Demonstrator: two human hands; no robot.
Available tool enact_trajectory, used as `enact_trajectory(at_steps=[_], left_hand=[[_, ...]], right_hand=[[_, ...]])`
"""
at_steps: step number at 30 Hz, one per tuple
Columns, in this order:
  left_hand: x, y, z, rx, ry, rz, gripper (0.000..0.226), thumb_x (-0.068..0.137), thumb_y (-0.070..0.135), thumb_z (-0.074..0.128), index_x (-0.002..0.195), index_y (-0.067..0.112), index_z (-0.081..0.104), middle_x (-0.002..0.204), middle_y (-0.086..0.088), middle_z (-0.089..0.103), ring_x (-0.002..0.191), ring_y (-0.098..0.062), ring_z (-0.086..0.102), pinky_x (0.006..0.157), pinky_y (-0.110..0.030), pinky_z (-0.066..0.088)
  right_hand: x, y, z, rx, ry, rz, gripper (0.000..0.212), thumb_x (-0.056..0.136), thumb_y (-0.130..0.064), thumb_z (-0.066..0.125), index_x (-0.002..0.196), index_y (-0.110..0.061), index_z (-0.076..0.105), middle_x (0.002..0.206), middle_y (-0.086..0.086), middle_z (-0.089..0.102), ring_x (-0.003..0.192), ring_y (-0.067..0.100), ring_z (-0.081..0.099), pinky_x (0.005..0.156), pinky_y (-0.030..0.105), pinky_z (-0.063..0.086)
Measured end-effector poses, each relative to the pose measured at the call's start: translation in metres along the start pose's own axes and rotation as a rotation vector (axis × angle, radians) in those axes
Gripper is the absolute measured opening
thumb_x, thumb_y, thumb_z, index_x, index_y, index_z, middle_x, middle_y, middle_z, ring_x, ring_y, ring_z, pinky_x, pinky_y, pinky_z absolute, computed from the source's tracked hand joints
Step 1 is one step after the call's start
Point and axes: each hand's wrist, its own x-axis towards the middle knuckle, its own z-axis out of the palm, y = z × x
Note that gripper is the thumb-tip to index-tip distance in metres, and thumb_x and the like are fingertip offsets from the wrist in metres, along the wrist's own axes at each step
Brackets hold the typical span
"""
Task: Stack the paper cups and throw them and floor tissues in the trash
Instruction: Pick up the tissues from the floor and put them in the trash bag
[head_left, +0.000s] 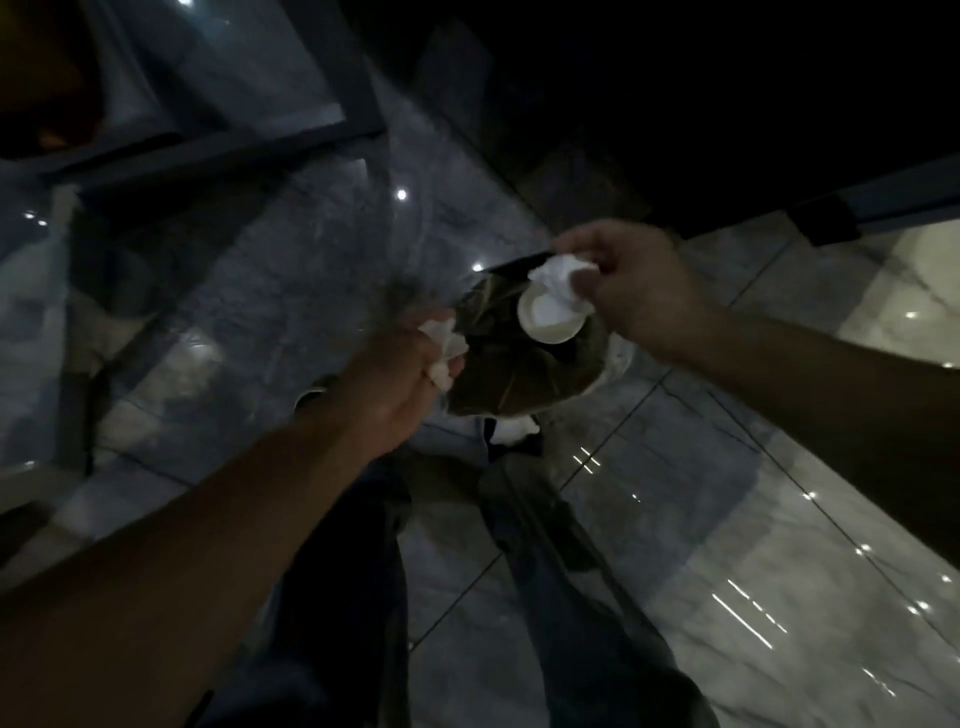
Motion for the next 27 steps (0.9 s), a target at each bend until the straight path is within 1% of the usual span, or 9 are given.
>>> enact_trajectory(at_steps=[2, 6, 9, 11, 13, 15, 18, 22, 27], left_hand=[[0.003, -0.010, 0.012, 0.069, -0.001, 0.007, 0.034, 0.096, -0.006, 0.039, 0.121, 0.007, 0.058, 0.094, 0.000, 0.061, 0.086, -0.014, 0.060, 0.074, -0.023, 0.053], [0.015, -0.027, 0.026, 0.231, 0.023, 0.113, 0.029, 0.091, -0.005, 0.052, 0.090, 0.021, 0.066, 0.093, -0.003, 0.069, 0.098, -0.025, 0.065, 0.092, -0.038, 0.053], [0.031, -0.039, 0.036, 0.370, 0.092, 0.185, 0.019, 0.087, 0.002, 0.062, 0.082, 0.019, 0.069, 0.077, 0.006, 0.075, 0.082, -0.011, 0.070, 0.073, -0.022, 0.057], [0.042, -0.047, 0.048, 0.412, 0.158, 0.213, 0.008, 0.084, 0.005, 0.068, 0.090, 0.009, 0.070, 0.077, 0.008, 0.073, 0.076, -0.007, 0.069, 0.061, -0.009, 0.052], [0.052, -0.056, 0.058, 0.400, 0.199, 0.190, 0.010, 0.083, 0.010, 0.071, 0.092, 0.005, 0.067, 0.071, 0.010, 0.073, 0.068, 0.000, 0.068, 0.052, -0.005, 0.049], [0.059, -0.063, 0.067, 0.350, 0.224, 0.131, 0.011, 0.084, 0.016, 0.071, 0.087, 0.006, 0.067, 0.063, 0.010, 0.073, 0.061, 0.003, 0.069, 0.048, -0.008, 0.048], [0.074, -0.071, 0.076, 0.386, 0.279, 0.107, 0.019, 0.080, 0.020, 0.074, 0.093, 0.006, 0.071, 0.086, -0.006, 0.076, 0.082, -0.018, 0.073, 0.063, -0.024, 0.055], [0.090, -0.074, 0.089, 0.377, 0.272, 0.084, 0.015, 0.070, 0.029, 0.077, 0.081, 0.018, 0.074, 0.087, -0.005, 0.077, 0.087, -0.024, 0.073, 0.083, -0.045, 0.059], [0.097, -0.069, 0.103, 0.254, 0.317, 0.041, 0.025, 0.083, 0.019, 0.067, 0.106, 0.012, 0.071, 0.110, -0.012, 0.072, 0.102, -0.029, 0.068, 0.091, -0.040, 0.056]], right_hand=[[-0.010, 0.021, -0.005, 0.044, 0.064, 0.073, 0.022, 0.084, -0.002, 0.060, 0.090, -0.021, 0.066, 0.084, 0.003, 0.064, 0.069, 0.000, 0.059, 0.063, 0.012, 0.047], [-0.022, 0.050, 0.003, 0.061, 0.184, 0.152, 0.024, 0.082, -0.007, 0.065, 0.074, -0.029, 0.060, 0.071, -0.005, 0.062, 0.064, 0.003, 0.057, 0.059, 0.011, 0.046], [-0.017, 0.061, 0.019, 0.005, 0.219, 0.155, 0.017, 0.080, -0.008, 0.067, 0.079, -0.025, 0.063, 0.073, -0.006, 0.063, 0.067, 0.007, 0.059, 0.059, 0.013, 0.043], [-0.012, 0.065, 0.026, -0.009, 0.258, 0.175, 0.016, 0.079, -0.008, 0.067, 0.080, -0.024, 0.064, 0.074, -0.006, 0.060, 0.068, 0.007, 0.057, 0.057, 0.006, 0.039], [-0.007, 0.067, 0.031, -0.044, 0.285, 0.175, 0.013, 0.079, -0.009, 0.067, 0.083, -0.021, 0.067, 0.073, -0.010, 0.057, 0.064, -0.001, 0.053, 0.053, -0.002, 0.036], [-0.004, 0.067, 0.035, -0.090, 0.285, 0.156, 0.011, 0.079, -0.010, 0.066, 0.084, -0.019, 0.066, 0.073, -0.010, 0.057, 0.065, -0.001, 0.053, 0.052, 0.002, 0.036], [0.002, 0.069, 0.037, -0.114, 0.298, 0.165, 0.011, 0.079, -0.009, 0.062, 0.086, -0.016, 0.066, 0.081, -0.002, 0.065, 0.075, 0.013, 0.061, 0.055, 0.012, 0.037], [0.002, 0.067, 0.034, -0.101, 0.277, 0.187, 0.025, 0.085, -0.005, 0.052, 0.102, -0.010, 0.070, 0.104, 0.009, 0.073, 0.090, 0.016, 0.066, 0.062, 0.007, 0.039], [-0.008, 0.064, 0.027, -0.130, 0.077, 0.147, 0.027, 0.090, -0.004, 0.047, 0.108, 0.006, 0.065, 0.116, 0.019, 0.067, 0.103, 0.024, 0.061, 0.076, 0.010, 0.037]])
